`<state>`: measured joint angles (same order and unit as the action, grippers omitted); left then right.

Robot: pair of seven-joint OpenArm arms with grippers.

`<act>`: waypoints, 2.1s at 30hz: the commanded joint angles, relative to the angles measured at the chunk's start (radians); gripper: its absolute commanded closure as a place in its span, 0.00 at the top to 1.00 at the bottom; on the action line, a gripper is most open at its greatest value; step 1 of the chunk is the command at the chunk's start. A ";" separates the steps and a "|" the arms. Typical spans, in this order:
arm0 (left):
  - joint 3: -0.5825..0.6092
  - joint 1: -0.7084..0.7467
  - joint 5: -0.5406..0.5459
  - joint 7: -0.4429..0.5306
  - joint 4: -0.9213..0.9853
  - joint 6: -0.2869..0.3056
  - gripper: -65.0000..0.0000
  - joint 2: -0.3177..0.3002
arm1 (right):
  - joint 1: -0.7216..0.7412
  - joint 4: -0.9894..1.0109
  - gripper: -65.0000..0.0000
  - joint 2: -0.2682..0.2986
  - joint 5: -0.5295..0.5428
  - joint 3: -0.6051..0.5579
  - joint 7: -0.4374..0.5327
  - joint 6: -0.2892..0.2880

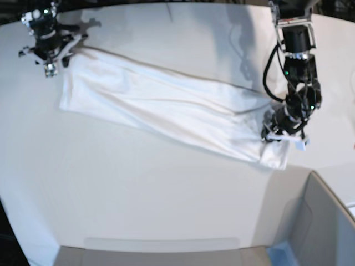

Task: Layout the t-shirt on the table in an organized manner, then fold the t-shirt properly
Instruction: 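Pull the other strip end with the right gripper to straighten it, then release the strip end and raise the right gripper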

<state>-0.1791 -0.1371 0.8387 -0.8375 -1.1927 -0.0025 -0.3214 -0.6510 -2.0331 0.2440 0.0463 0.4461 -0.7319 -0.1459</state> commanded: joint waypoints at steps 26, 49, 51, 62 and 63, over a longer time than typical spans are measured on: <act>-0.001 0.011 -0.057 -0.064 0.007 -0.047 0.14 -0.014 | 0.302 0.116 0.29 -0.045 -0.004 -0.272 0.120 0.075; -0.127 0.083 -0.055 -0.069 0.004 -0.047 0.14 -0.061 | 0.438 0.423 0.29 -0.027 -0.004 -0.036 0.119 0.084; -0.125 0.083 -0.054 -0.076 0.003 -0.047 0.14 -0.060 | 0.438 0.372 0.29 -0.028 -0.004 -0.036 0.119 0.082; -0.127 0.143 -0.051 -0.082 -0.290 -0.046 0.14 -0.025 | 0.400 0.007 0.29 -0.048 0.208 -0.017 0.113 0.078; -0.125 0.149 -0.051 -0.082 -0.321 -0.046 0.14 -0.015 | 0.391 0.007 0.29 -0.048 0.246 -0.002 0.113 0.076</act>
<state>-0.3038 0.0322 0.7784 -0.9314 -1.4967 -0.0616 -0.3237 -0.2657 -2.0094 0.1822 0.3031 0.4324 -0.6411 -0.0750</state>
